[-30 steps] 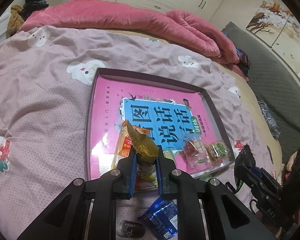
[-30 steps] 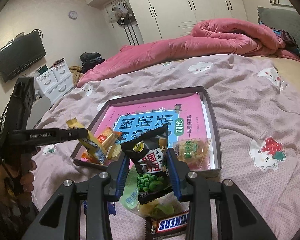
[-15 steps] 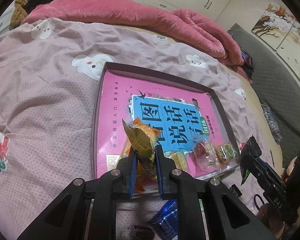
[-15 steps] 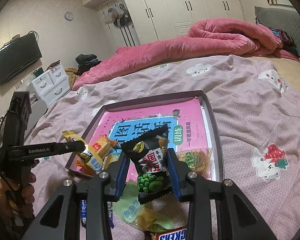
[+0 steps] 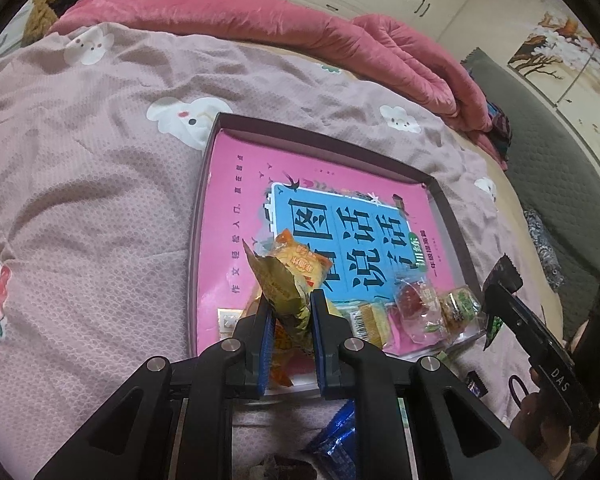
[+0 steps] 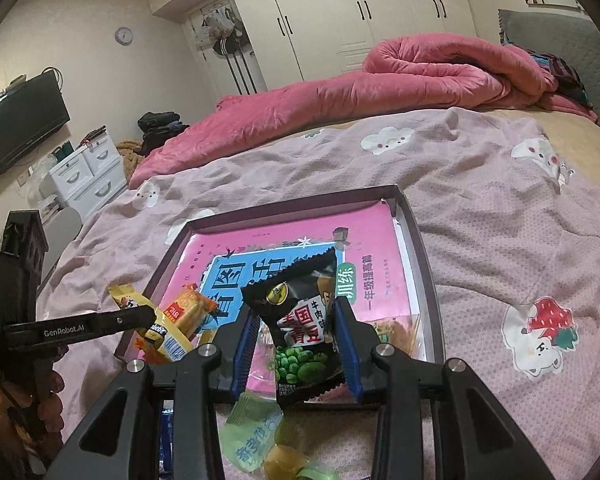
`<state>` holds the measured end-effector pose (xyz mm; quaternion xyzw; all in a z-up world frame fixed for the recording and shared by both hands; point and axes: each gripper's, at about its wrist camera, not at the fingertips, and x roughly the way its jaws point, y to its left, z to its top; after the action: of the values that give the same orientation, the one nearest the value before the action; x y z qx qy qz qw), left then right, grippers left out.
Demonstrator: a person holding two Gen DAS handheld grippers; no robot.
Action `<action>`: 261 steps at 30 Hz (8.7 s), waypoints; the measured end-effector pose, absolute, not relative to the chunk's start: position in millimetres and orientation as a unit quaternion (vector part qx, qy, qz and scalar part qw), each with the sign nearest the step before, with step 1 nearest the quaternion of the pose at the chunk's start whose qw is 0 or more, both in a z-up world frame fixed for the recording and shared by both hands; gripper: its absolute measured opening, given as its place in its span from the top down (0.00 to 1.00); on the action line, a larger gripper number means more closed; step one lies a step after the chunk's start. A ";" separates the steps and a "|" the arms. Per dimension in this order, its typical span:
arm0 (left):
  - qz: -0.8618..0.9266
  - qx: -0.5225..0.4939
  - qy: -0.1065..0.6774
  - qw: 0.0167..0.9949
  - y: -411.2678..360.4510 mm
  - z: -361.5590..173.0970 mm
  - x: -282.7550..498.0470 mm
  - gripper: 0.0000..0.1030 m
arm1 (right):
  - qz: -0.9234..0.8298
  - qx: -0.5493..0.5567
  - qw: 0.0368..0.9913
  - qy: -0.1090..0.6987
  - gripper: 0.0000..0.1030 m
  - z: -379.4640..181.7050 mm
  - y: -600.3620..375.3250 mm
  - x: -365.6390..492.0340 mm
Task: Organize snacks
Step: 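Carry the yellow bag into the tray with the left gripper while the right carries the pea bag, then lower both bags onto the workbook and open both grippers, then pull both grippers back from the tray toward the remaining snacks, then move the left gripper toward the blue biscuit pack while the right approaches the green pea bag, then grasp the blue biscuit pack with the left gripper while the right grasps the green pea bag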
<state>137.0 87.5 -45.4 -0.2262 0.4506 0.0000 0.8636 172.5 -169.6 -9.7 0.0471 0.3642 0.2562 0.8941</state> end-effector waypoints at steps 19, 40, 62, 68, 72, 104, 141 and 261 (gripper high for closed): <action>-0.013 -0.224 0.459 0.859 75.7 -53.3 145.6 0.82 | 0.238 0.047 0.892 0.381 0.63 -19.5 -159.5 190.0; -0.018 -0.222 0.462 0.859 73.5 -53.3 147.0 0.82 | 0.249 0.048 0.877 0.408 0.63 -32.7 -143.8 199.9; -0.019 -0.225 0.462 0.857 74.4 -53.7 147.7 0.81 | 0.237 0.041 0.881 0.408 0.60 -32.3 -149.6 194.4; -0.017 -0.225 0.463 0.857 74.3 -52.8 147.8 0.80 | 0.243 0.041 0.881 0.404 0.59 -26.7 -151.9 188.0; -0.013 -0.224 0.463 0.858 74.3 -52.0 147.3 0.79 | 0.252 0.035 0.880 0.400 0.59 -22.9 -149.3 183.1; 0.017 -0.223 0.439 0.870 89.6 -30.7 139.0 0.40 | 0.258 0.049 0.882 0.391 0.50 -12.1 -154.4 174.5; -0.003 -0.181 0.420 0.889 64.3 23.1 103.2 0.26 | 0.255 0.019 0.903 0.346 0.38 16.5 -174.8 145.8; -0.057 -0.177 0.570 0.800 -12.7 -79.2 96.5 0.27 | 0.349 -0.216 0.819 0.401 0.69 -79.7 -142.7 109.5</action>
<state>96.5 -12.7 -79.2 -0.1766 0.5704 -0.0569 0.8002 109.5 -142.7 -79.7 -0.2158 0.4009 0.3493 0.8190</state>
